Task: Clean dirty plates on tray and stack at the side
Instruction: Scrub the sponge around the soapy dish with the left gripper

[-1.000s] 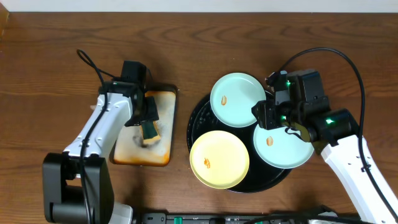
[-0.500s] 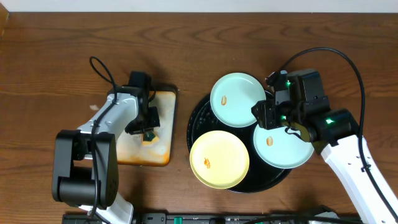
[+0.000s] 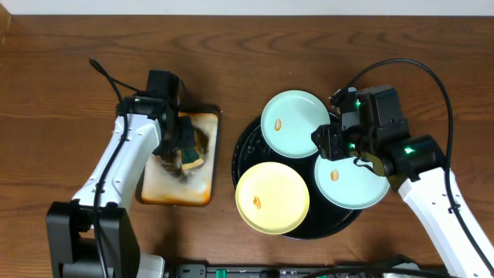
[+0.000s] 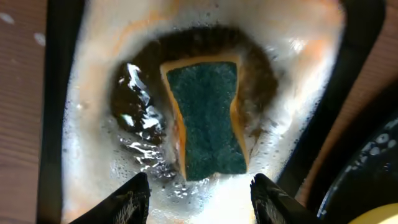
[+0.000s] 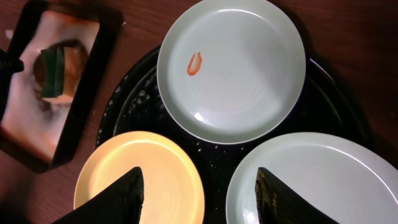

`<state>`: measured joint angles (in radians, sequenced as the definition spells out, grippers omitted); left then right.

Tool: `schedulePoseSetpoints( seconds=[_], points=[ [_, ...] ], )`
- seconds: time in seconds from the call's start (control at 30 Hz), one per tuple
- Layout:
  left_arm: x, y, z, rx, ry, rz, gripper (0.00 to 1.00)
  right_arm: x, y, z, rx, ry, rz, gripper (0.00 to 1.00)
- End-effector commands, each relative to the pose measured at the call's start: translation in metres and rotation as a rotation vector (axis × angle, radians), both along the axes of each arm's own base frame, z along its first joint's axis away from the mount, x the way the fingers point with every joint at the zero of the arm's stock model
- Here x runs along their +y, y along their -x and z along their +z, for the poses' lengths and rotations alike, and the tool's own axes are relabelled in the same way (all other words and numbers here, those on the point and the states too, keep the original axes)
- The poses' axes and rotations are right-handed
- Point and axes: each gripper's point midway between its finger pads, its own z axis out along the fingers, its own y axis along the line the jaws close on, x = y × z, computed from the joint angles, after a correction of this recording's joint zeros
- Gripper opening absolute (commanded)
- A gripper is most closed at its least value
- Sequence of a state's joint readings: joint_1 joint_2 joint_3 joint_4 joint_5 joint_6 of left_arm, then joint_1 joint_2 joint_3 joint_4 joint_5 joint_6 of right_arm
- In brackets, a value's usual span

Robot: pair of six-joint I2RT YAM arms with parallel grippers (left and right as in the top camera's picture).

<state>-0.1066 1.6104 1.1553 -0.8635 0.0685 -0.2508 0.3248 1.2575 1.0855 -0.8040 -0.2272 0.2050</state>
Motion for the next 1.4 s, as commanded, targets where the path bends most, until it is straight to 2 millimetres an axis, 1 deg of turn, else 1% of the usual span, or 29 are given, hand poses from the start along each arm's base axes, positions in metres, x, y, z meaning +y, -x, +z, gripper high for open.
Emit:
schedulePoseSetpoints(
  seconds=[0.0, 0.03, 0.1, 0.13, 0.23, 0.33, 0.37, 0.47, 0.57, 0.63, 0.7, 0.8, 0.9, 0.97, 1.03, 1.1, 1.2, 1.23, 1.27, 1.37],
  points=[
    [0.003, 0.010, -0.024, 0.060, -0.013, -0.002, 0.50, 0.003, -0.003, 0.004, -0.007, -0.003, -0.003, 0.57],
    [0.003, 0.011, -0.030, 0.065, -0.013, -0.001, 0.36, 0.003, -0.003, 0.004, -0.007, -0.003, -0.003, 0.57],
    [0.003, 0.012, -0.041, 0.069, -0.013, -0.002, 0.19, 0.003, -0.002, 0.004, -0.007, -0.003, -0.003, 0.58],
    [0.003, 0.012, -0.048, 0.073, -0.014, -0.002, 0.08, 0.003, -0.002, 0.004, -0.007, -0.003, -0.003, 0.58],
    [0.003, 0.009, -0.066, 0.076, -0.014, -0.002, 0.08, 0.003, -0.002, 0.004, -0.007, -0.004, -0.003, 0.59],
    [0.002, 0.004, -0.079, 0.080, -0.015, -0.002, 0.08, 0.003, -0.002, 0.004, -0.007, -0.004, -0.003, 0.60],
    [0.002, 0.004, -0.088, 0.099, -0.017, -0.002, 0.08, 0.003, -0.002, 0.004, -0.006, -0.003, -0.003, 0.60],
    [0.003, 0.011, -0.105, 0.155, -0.023, -0.002, 0.07, 0.003, -0.002, 0.004, -0.006, -0.004, -0.003, 0.60],
    [0.004, 0.017, -0.116, 0.195, -0.027, -0.002, 0.07, 0.003, -0.002, 0.004, -0.006, -0.003, -0.003, 0.60],
    [0.004, 0.018, -0.114, 0.203, -0.027, -0.002, 0.07, 0.003, -0.002, 0.004, -0.006, -0.003, -0.003, 0.61],
    [0.004, 0.017, -0.103, 0.206, -0.028, -0.002, 0.08, 0.003, -0.002, 0.004, -0.006, -0.003, -0.003, 0.61],
    [0.003, 0.006, -0.076, 0.179, -0.025, -0.002, 0.07, 0.003, -0.003, 0.004, -0.007, -0.004, -0.003, 0.62],
    [0.002, -0.004, -0.048, 0.124, -0.019, -0.002, 0.15, 0.003, -0.002, 0.004, -0.007, -0.004, -0.003, 0.62],
    [0.001, -0.008, -0.035, 0.080, -0.016, -0.001, 0.17, 0.003, -0.002, 0.004, -0.007, -0.004, -0.003, 0.63],
    [0.005, -0.010, -0.028, 0.054, -0.038, 0.002, 0.17, 0.003, -0.002, 0.004, -0.007, -0.004, -0.003, 0.63],
    [0.011, -0.010, -0.028, 0.052, -0.070, 0.007, 0.17, 0.003, -0.002, 0.004, -0.007, -0.004, -0.003, 0.64],
    [0.015, -0.006, -0.037, 0.067, -0.089, 0.009, 0.17, 0.003, -0.002, 0.004, -0.007, -0.004, -0.003, 0.64],
    [0.015, -0.004, -0.042, 0.072, -0.089, 0.008, 0.14, 0.003, -0.002, 0.004, -0.007, -0.003, -0.003, 0.65],
    [0.015, 0.001, -0.055, 0.088, -0.091, 0.012, 0.08, 0.003, -0.002, 0.004, -0.007, -0.003, -0.003, 0.65],
    [0.016, 0.006, -0.072, 0.108, -0.092, 0.011, 0.08, 0.003, -0.002, 0.004, -0.007, -0.003, -0.003, 0.66]
  ],
)
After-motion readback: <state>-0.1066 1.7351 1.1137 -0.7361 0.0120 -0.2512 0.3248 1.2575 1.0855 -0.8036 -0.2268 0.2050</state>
